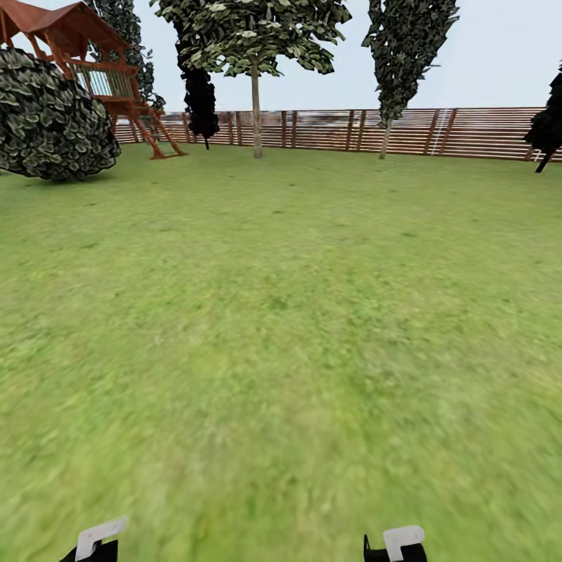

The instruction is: In the garden, pick up the pesticide atomizer on the floor and spray pesticide onto both trees until each tree trunk is fully covered.

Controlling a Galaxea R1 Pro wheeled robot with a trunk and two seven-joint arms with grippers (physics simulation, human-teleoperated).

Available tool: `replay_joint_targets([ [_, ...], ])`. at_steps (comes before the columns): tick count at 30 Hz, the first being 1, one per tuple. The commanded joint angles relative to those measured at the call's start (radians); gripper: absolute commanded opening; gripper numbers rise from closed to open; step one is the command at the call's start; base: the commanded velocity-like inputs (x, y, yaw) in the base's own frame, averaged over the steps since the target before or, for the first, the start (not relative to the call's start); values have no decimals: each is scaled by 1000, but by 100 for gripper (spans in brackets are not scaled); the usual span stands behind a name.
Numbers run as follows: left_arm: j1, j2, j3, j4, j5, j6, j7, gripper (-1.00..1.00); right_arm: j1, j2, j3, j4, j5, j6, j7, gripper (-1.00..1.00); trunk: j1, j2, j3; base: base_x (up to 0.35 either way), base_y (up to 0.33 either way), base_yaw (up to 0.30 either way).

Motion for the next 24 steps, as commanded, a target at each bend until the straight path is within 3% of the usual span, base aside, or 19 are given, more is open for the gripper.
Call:
replay_joint_targets([
  [1, 0, 1, 1, 0, 0, 0, 0, -100, 0, 0, 0, 0, 0, 0, 0, 100, 0, 0, 0, 337, 0, 0],
  [24, 0, -2, -1, 0, -2, 0, 0, -100, 0, 0, 0, 0, 0, 1, 0, 100, 0, 0, 0, 337, 0, 0],
])
